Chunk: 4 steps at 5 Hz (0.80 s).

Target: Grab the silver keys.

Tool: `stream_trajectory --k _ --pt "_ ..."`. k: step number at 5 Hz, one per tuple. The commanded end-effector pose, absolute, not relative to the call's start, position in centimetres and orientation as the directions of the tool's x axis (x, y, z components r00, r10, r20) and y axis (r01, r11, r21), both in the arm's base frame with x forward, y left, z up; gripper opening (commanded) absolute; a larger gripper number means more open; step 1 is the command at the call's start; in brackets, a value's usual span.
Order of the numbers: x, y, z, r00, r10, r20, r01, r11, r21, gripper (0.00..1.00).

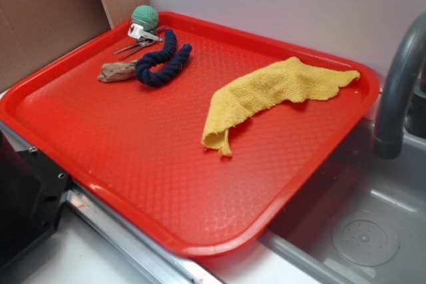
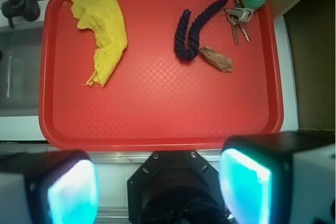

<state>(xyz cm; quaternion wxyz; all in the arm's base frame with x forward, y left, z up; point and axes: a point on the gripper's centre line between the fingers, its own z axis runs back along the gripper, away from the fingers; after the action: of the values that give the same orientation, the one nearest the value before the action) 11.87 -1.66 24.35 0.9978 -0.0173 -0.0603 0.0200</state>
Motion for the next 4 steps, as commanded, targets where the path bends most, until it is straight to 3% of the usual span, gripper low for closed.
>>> stream_trajectory --k 1,2,3,4 --pt "11.9 -1.7 24.4 0.992 0.042 0.120 -0.038 0.999 -0.037 1.00" --pt "15.1 1.8 21.8 0.954 0.262 0.145 -0.266 0.964 0.006 1.00" --pt "19.1 5.1 18.1 0.893 0.413 0.179 -0.401 0.911 -0.097 1.00" --pt "21.8 7.8 16.0 0.741 0.621 0.254 -0.598 0.783 -0.170 1.00"
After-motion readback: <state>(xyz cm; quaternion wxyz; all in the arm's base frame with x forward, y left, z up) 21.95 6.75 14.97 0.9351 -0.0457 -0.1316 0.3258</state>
